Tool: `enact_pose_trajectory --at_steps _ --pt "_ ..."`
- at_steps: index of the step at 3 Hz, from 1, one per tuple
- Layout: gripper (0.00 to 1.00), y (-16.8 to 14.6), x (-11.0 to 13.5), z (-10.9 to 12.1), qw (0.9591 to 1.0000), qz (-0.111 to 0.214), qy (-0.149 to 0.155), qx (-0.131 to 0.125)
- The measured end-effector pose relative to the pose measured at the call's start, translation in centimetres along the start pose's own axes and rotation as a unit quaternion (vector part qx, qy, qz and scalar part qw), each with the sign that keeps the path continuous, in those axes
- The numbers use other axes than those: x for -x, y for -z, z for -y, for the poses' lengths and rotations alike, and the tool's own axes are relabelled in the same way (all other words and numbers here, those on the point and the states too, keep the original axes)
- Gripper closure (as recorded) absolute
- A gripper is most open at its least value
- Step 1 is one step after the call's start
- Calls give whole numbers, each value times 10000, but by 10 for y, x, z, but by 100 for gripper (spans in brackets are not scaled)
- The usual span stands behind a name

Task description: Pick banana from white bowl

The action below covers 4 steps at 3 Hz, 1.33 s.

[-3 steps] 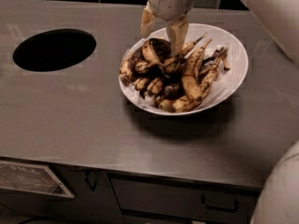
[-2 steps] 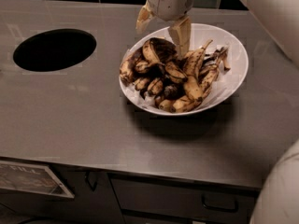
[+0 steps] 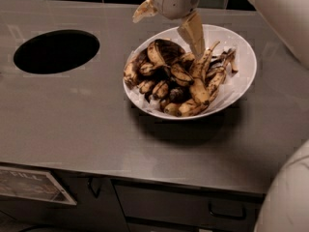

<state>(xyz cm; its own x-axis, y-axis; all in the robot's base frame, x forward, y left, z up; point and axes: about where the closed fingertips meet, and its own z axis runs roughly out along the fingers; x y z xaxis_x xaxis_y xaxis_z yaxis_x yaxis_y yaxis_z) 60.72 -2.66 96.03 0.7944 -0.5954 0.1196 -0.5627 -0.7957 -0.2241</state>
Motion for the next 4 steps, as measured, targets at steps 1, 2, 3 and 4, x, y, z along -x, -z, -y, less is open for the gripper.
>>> enact_pose_trajectory --at_steps 1,2,3,4 --pt "10 -1 -1 4 10000 12 61 47" --pt "14 -4 -1 8 9999 38 115 83" --pt "14 -6 -2 10 9998 60 157 107" --pt "14 -11 -2 12 9996 81 194 177"
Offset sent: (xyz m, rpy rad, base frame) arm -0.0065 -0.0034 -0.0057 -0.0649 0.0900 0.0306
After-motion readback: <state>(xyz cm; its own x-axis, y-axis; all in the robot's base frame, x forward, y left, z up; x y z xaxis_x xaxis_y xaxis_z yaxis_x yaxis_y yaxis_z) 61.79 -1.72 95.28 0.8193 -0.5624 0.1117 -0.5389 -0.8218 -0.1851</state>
